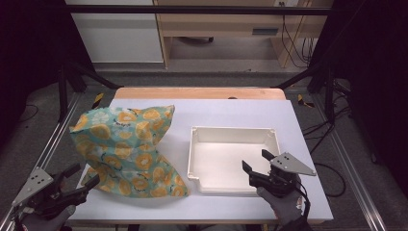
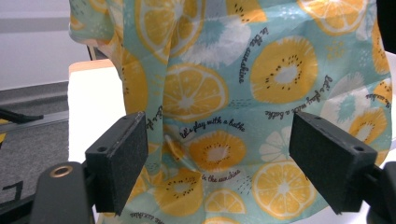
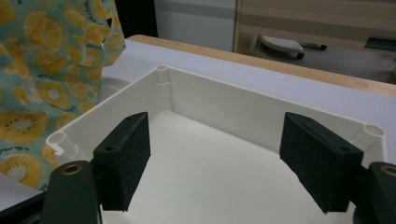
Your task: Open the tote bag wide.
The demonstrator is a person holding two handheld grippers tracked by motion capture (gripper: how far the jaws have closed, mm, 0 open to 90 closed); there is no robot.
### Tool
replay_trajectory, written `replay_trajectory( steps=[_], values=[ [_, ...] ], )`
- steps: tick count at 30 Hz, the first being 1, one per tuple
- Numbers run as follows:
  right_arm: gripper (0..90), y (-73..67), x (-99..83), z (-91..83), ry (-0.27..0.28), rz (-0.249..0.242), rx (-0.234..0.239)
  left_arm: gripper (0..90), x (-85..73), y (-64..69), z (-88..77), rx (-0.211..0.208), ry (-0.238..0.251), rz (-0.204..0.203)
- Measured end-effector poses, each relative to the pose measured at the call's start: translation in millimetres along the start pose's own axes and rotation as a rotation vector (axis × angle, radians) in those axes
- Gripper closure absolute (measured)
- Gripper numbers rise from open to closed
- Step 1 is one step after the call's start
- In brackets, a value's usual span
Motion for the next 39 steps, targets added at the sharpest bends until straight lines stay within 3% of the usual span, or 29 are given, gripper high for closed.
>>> replay_trajectory(
  steps=[16,39],
  values=[
    [27.4,-22.3,19.9,18.3,0.008,-0.024,0.051,19.4,12.3,-0.4,-1.0,0.0,0.013,0.008],
    [29.6,-65.8,53.4,48.2,0.043,-0.053,0.158,20.1,47.2,-7.5,2.0,0.01,0.054,0.002]
  ],
)
Point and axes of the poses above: each handheld gripper's, and its own axes: z roughly forward along the jaws, x roughly out of its top, y roughly to its right, the point moved 9 cm from there along z, roughly forward along the jaws, and after that the axes turned 11 degrees about x, right-handed, at the moved point
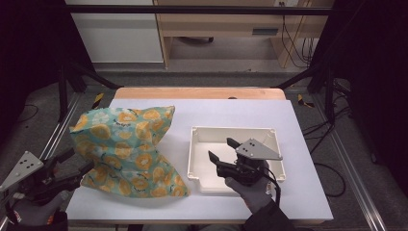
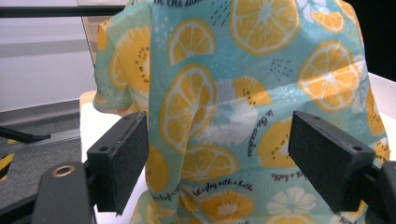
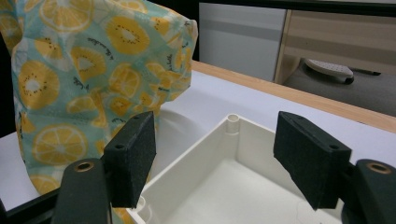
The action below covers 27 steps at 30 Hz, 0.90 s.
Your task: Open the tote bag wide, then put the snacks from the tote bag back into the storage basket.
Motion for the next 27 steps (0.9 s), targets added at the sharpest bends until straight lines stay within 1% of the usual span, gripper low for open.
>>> replay_trajectory(
  steps=[6,11,15,20,22,25,27],
  values=[
    [29.7,-8.1,5.6,11.4,-0.002,0.0,0.019,20.1,11.3,1.2,-0.2,0.0,0.017,-0.005],
    [30.0,-16.0,14.6,16.5,0.009,-0.008,0.038,20.1,24.3,1.7,-0.1,-0.008,0.045,-0.026],
    [30.3,-21.5,20.4,21.9,0.015,-0.013,0.053,20.1,30.7,0.6,2.8,-0.005,0.053,-0.031],
    [31.3,-28.7,23.6,32.2,0.015,-0.011,0.076,20.8,29.5,-3.0,7.6,0.009,0.044,-0.029],
    [31.9,-32.1,24.5,36.6,0.009,-0.018,0.085,21.4,28.4,-4.5,9.8,0.016,0.041,-0.035],
    [33.4,-39.2,28.5,43.2,0.014,-0.025,0.101,23.4,25.0,-6.2,13.1,0.033,0.031,-0.026],
    [34.2,-44.7,31.7,48.4,0.014,-0.027,0.114,25.8,23.0,-7.3,14.5,0.033,0.025,-0.025]
  ],
)
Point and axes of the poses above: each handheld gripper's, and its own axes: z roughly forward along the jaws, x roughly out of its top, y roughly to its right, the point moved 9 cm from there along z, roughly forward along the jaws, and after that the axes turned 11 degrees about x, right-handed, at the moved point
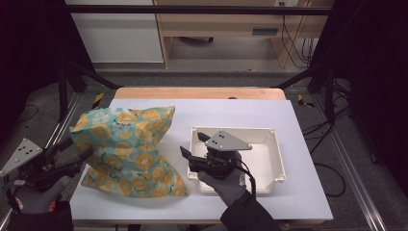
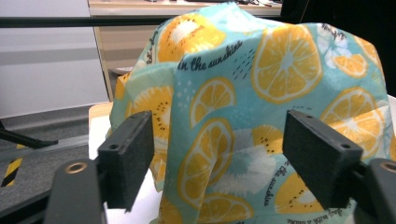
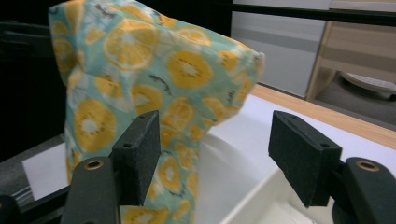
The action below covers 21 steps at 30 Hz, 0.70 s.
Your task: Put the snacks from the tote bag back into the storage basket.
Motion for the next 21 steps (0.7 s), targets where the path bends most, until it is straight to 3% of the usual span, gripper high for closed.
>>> replay_trajectory(
  steps=[12,21],
  values=[
    [39.7,-27.9,10.3,48.5,-0.029,-0.002,0.08,46.3,-8.6,-7.3,2.9,0.024,-0.036,-0.001],
    [42.6,-42.1,21.1,69.7,-0.029,-0.008,0.118,67.0,-13.5,-9.1,3.0,0.043,-0.065,-0.006]
  ],
)
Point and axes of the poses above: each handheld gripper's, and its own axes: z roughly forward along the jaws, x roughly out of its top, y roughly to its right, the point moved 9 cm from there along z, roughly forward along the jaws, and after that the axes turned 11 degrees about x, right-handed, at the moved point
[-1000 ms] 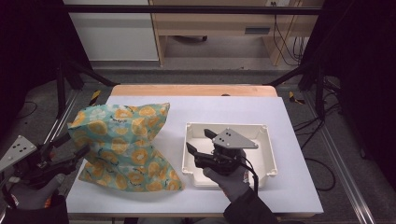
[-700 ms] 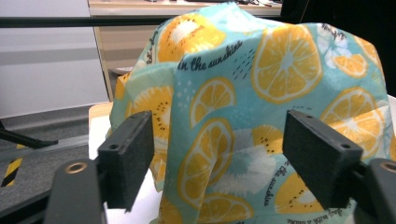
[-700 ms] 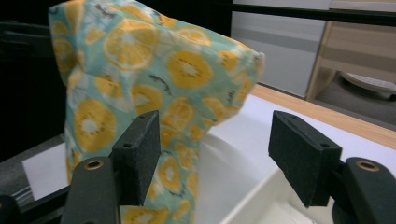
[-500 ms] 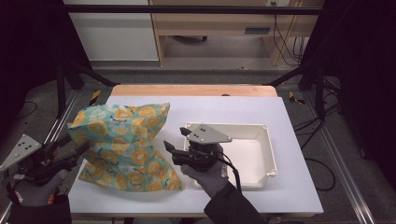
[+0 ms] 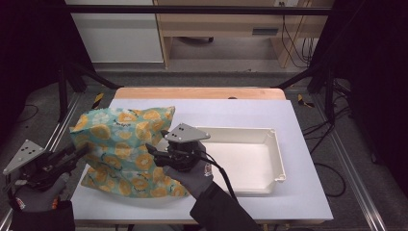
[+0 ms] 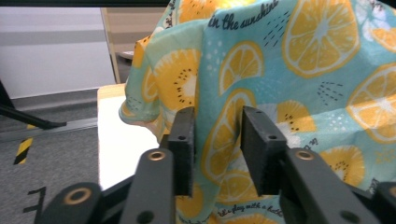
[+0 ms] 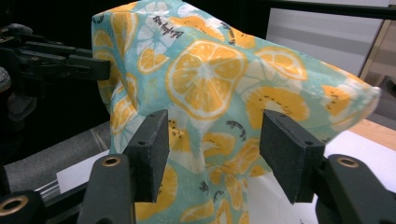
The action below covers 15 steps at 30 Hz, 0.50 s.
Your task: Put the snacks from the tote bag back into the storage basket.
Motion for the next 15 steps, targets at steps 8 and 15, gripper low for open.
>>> replay_trajectory(
  steps=[8,15],
  values=[
    [49.2,0.5,0.9,11.6,-0.017,0.018,0.012,82.6,-2.4,-2.0,-0.4,0.029,-0.006,-0.007],
    [66.7,-0.7,1.9,17.8,-0.034,0.023,0.028,89.6,-3.0,-2.9,-2.2,0.024,-0.005,-0.019]
  ],
)
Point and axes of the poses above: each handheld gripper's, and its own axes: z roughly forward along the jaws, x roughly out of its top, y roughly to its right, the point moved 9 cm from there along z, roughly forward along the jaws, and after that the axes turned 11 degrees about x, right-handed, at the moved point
